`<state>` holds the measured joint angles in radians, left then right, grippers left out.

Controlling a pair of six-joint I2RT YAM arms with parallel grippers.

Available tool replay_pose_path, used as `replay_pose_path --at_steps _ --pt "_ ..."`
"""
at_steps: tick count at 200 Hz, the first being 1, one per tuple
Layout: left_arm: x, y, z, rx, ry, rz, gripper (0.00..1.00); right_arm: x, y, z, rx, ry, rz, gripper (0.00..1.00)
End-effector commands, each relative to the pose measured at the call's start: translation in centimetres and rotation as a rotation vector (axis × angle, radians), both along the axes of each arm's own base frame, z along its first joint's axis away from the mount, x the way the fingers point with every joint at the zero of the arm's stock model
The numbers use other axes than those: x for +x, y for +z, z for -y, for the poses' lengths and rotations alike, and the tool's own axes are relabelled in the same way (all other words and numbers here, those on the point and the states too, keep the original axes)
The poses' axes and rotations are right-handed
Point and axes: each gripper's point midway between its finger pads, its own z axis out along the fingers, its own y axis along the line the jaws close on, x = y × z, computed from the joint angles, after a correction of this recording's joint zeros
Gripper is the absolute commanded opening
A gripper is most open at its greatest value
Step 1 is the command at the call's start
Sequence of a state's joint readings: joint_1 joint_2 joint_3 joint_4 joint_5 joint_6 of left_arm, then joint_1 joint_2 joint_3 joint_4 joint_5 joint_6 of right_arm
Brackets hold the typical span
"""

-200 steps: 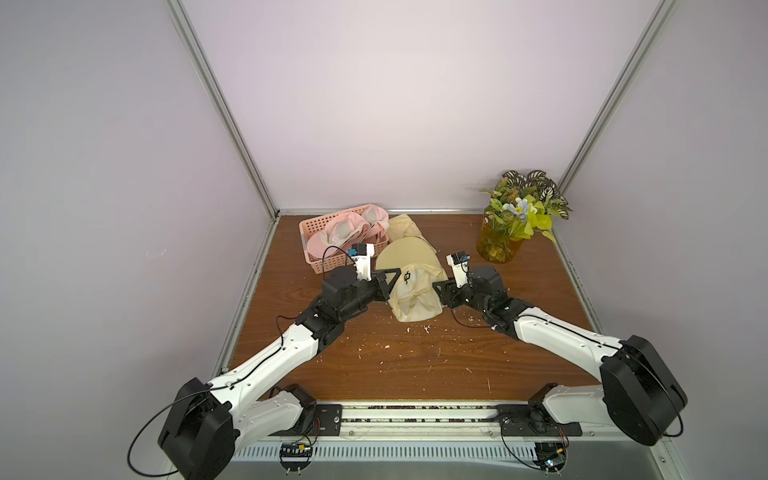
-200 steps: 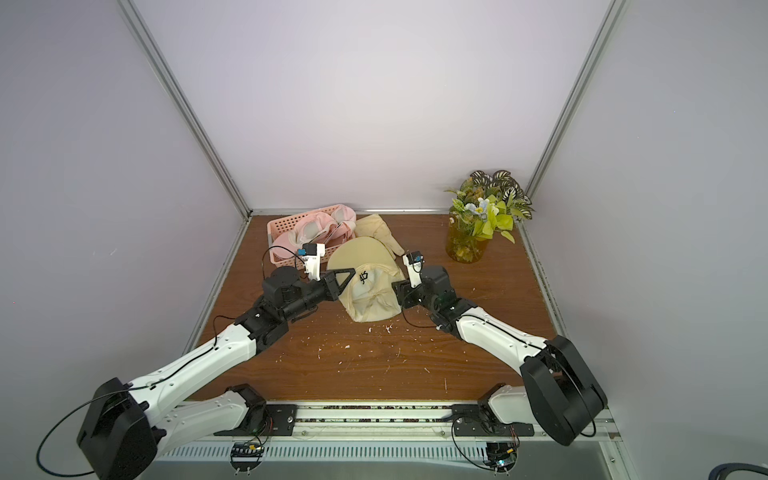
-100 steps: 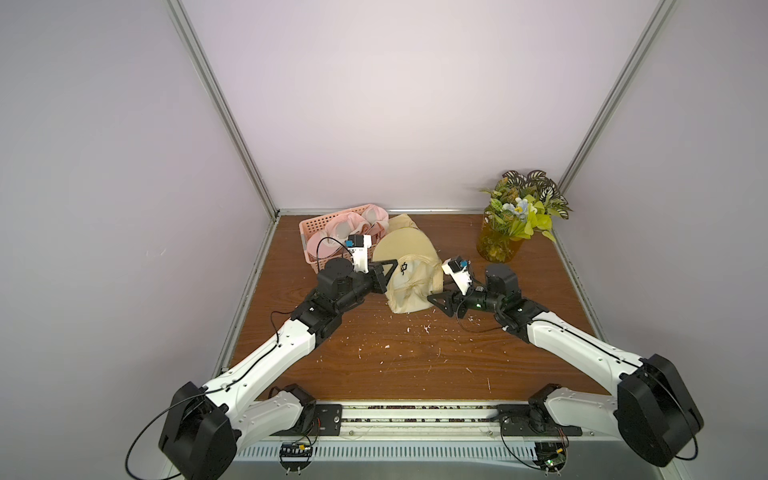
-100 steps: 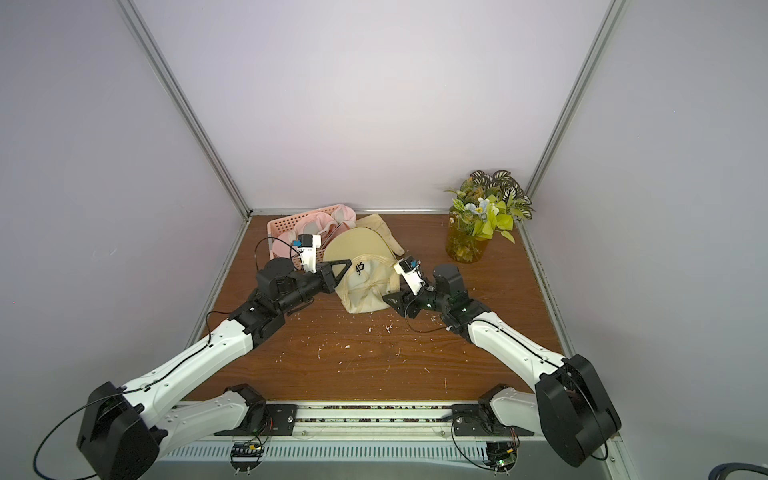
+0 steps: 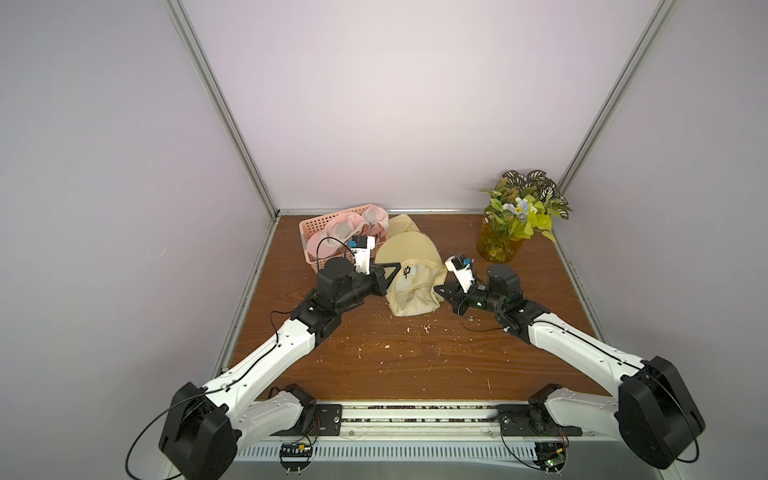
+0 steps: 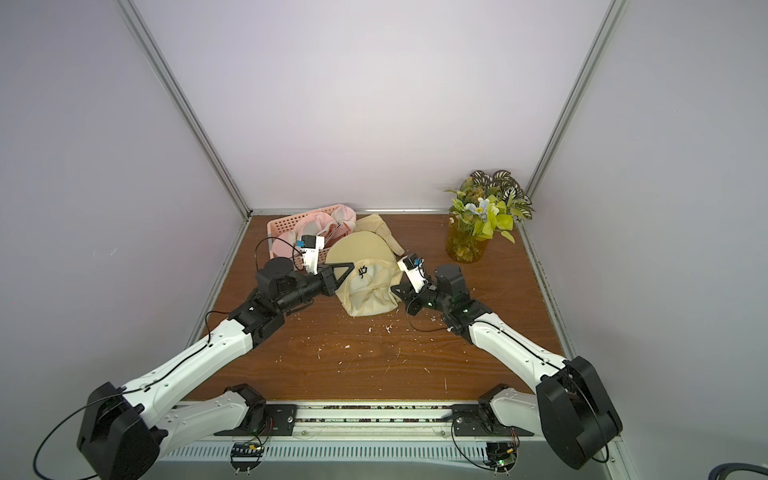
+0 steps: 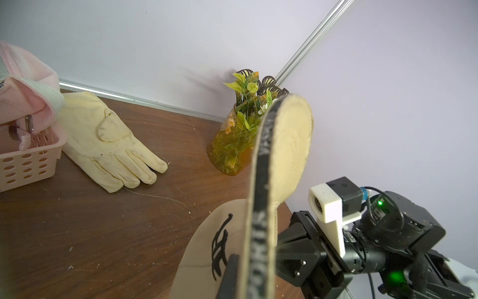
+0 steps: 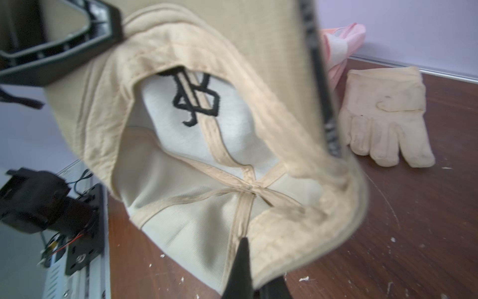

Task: Turn the baseball cap inside out
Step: Turn over the baseball cap.

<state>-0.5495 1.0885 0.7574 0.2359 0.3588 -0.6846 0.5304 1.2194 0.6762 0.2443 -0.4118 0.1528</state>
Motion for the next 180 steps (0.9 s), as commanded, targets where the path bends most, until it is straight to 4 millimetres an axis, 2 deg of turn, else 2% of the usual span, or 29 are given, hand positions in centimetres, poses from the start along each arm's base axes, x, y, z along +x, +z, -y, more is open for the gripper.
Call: replay_pose_path --at_steps 1,23,41,66,83,101,122,149,180 --pt "0.0 3.5 0.2 -0.063 -0.018 0.070 0.00 4.2 1.3 4.1 0.022 -0.370 0.014 0.00" --pt "-0.3 4.1 0.9 -0.112 -0.061 0.060 0.00 6.1 -0.3 8.5 -0.032 -0.674 -0.040 0.00" --pt "-0.5 4.8 1.4 -0.162 -0.092 0.056 0.00 6.6 -2.5 9.4 -0.129 -0.739 -0.087 0.00" --pt "-0.4 5.8 1.7 -0.226 -0.105 0.051 0.00 6.7 -6.0 8.6 -0.276 -0.709 -0.150 0.00" --pt "-0.2 6.2 1.8 -0.264 -0.100 0.045 0.00 6.4 -8.2 7.0 -0.309 -0.626 -0.198 0.00" --pt "0.2 6.3 1.6 -0.287 -0.078 0.043 0.00 5.9 -9.9 5.1 -0.289 -0.529 -0.245 0.08" --pt "0.4 6.0 1.3 -0.314 -0.056 0.030 0.00 5.4 -10.5 3.1 -0.221 -0.437 -0.269 0.17" --pt "0.8 5.3 0.7 -0.328 -0.011 0.013 0.00 4.9 -10.5 1.8 -0.166 -0.372 -0.283 0.27" --pt "1.2 4.2 -0.1 -0.332 0.049 -0.001 0.00 4.3 -10.3 0.8 -0.125 -0.313 -0.295 0.31"
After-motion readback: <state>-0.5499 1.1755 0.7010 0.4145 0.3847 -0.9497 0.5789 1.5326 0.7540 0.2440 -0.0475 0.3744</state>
